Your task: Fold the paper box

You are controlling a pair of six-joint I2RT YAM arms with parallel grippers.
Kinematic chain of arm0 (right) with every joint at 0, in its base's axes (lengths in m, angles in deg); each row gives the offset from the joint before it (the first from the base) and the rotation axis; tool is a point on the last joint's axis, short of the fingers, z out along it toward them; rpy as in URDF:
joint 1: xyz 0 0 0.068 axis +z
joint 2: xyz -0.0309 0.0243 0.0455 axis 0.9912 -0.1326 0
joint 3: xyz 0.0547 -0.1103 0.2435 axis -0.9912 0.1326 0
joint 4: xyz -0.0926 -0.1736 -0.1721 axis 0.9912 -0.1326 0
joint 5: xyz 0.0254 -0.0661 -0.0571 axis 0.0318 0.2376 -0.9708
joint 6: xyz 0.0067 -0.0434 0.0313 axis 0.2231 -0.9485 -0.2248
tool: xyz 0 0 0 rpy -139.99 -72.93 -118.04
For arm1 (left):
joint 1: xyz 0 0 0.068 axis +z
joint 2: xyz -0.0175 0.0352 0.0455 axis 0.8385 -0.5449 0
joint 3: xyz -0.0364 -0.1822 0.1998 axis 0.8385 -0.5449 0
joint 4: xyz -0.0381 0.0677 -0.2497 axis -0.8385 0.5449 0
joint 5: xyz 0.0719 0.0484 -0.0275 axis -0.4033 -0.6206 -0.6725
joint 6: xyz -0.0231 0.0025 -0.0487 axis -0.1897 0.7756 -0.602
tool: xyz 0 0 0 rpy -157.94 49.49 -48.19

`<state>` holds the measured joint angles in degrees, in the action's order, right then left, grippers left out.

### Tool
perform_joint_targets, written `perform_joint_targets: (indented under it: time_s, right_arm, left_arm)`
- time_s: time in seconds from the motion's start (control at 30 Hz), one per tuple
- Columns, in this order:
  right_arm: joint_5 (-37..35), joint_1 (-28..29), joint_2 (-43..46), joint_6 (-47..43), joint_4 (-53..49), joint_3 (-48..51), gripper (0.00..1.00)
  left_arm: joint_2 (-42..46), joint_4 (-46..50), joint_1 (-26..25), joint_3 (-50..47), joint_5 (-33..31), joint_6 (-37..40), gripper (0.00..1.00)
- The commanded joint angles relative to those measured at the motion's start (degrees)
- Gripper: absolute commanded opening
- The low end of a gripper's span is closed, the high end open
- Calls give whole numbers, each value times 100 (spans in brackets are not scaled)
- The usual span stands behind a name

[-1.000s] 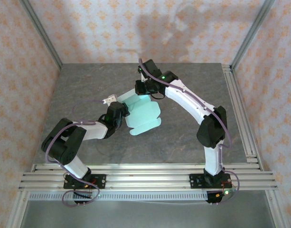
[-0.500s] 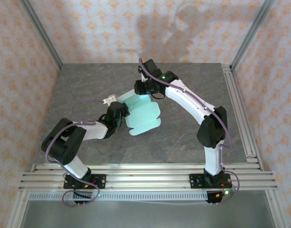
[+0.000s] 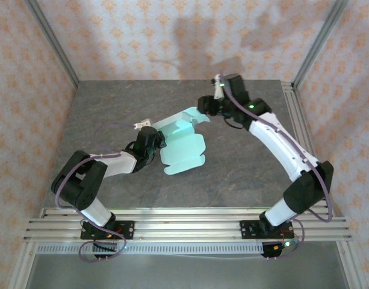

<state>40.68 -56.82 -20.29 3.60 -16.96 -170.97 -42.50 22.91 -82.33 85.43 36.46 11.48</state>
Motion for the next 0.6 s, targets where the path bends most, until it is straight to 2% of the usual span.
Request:
perform_joint_targets:
  time_s: [0.0,0.2,0.4,0.57]
  right_arm:
    - [1158,-663,91,76,441,422,52]
    - [2166,-1254,-203,-524,214,553,50]
    - [2829,-1219,-240,-1026,171,647,49]
    - [2909,-935,-133,-1461,142,750,47]
  left_arm:
    - [253,443,67,254,600,327,0]
    - [408,865,86,550,1421,432,0]
    - [600,1210,82,668,1456,268,0]
    - [669,1320,87,756,1513,263,0]
